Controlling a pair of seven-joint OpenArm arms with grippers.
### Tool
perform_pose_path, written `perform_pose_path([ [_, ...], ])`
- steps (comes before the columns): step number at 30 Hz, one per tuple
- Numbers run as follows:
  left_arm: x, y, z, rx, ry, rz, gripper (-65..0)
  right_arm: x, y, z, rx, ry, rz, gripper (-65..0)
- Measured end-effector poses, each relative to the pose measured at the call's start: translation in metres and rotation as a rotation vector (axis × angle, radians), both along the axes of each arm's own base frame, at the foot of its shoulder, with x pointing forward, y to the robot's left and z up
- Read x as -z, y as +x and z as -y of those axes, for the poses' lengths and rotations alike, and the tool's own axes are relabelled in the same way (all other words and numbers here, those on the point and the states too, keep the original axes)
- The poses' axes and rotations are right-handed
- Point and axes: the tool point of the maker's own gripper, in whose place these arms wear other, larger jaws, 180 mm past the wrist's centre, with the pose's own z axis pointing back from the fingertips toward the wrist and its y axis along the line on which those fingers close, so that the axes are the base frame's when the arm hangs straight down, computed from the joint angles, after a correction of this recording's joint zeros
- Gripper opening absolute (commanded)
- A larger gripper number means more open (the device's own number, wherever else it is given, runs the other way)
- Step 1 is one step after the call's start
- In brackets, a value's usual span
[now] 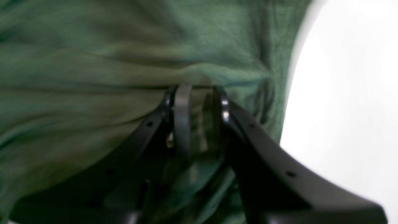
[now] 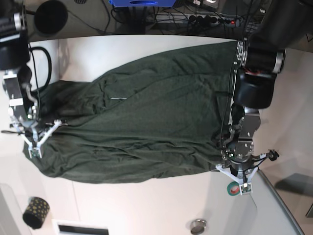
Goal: Layout the t-shirt on the table in an organized manner, then fold the t-shirt properly
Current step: 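Release the hem and move both grippers to the shirt's collar corners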
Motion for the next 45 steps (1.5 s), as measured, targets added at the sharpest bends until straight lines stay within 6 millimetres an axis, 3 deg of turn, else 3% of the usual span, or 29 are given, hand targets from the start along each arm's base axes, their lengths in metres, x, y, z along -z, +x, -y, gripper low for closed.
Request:
perform_pose_path([
  [5, -0.005, -0.047, 0.034, 0.037, -0.210, -0.004, -65.0, -0.054, -0.021, -0.018, -0.014, 0.043, 0.165, -53.0],
  [9, -0.032, -0.092, 0.025, 0.059, -0.360, 0.053, -65.0, -0.086, -0.048, -0.020, 0.048, 0.107, 0.221, -52.8],
  [11, -0.024, -0.133, 0.007, 0.048, -0.370, 0.031, -65.0, -0.079, -0.078, -0.008, 0.150, 0.120, 0.204, -49.7],
  [13, 0.002, -0.182, -0.009, 0.056, -0.379, -0.078, -65.0, -0.066, -0.109, -0.006, 0.214, 0.142, 0.174, -43.2],
  [15, 0.017, -0.218, -0.020, 0.068, -0.386, -0.137, -65.0, -0.053, -0.128, -0.024, 0.195, 0.187, 0.161, -36.0],
  [16, 0.017, -0.226, -0.026, 0.081, -0.379, -0.131, -65.0, -0.050, -0.130, -0.039, 0.159, 0.227, 0.161, -32.6],
  [18, 0.010, -0.231, -0.025, 0.139, -0.368, -0.085, -65.0, -0.044, -0.128, -0.066, 0.096, 0.299, 0.163, -27.0],
  [19, 0.010, -0.235, -0.023, 0.156, -0.366, -0.083, -62.4, -0.039, -0.128, -0.069, 0.087, 0.311, 0.153, -25.5],
  [24, 0.032, -0.275, -0.018, 0.144, -0.387, -0.182, -48.2, -0.012, -0.147, -0.057, 0.126, 0.288, 0.067, -25.4],
  [30, 0.044, -0.297, -0.007, 0.126, -0.421, -0.220, -39.7, -0.011, -0.149, -0.062, 0.118, 0.303, 0.069, -25.4],
  [36, 0.049, -0.306, -0.016, 0.098, -0.419, -0.237, -17.9, -0.011, -0.150, -0.063, 0.110, 0.305, 0.065, -25.4],
  [38, 0.044, -0.312, -0.028, 0.061, -0.417, -0.221, -15.1, -0.010, -0.152, -0.063, 0.110, 0.304, 0.062, -25.4],
  [42, 0.036, -0.339, -0.080, -0.092, -0.352, -0.207, -15.5, -0.005, -0.160, -0.061, 0.119, 0.298, 0.038, -25.4],
  [45, 0.052, -0.351, -0.084, -0.120, -0.374, -0.249, -15.5, -0.006, -0.159, -0.061, 0.115, 0.301, 0.044, -25.4],
])
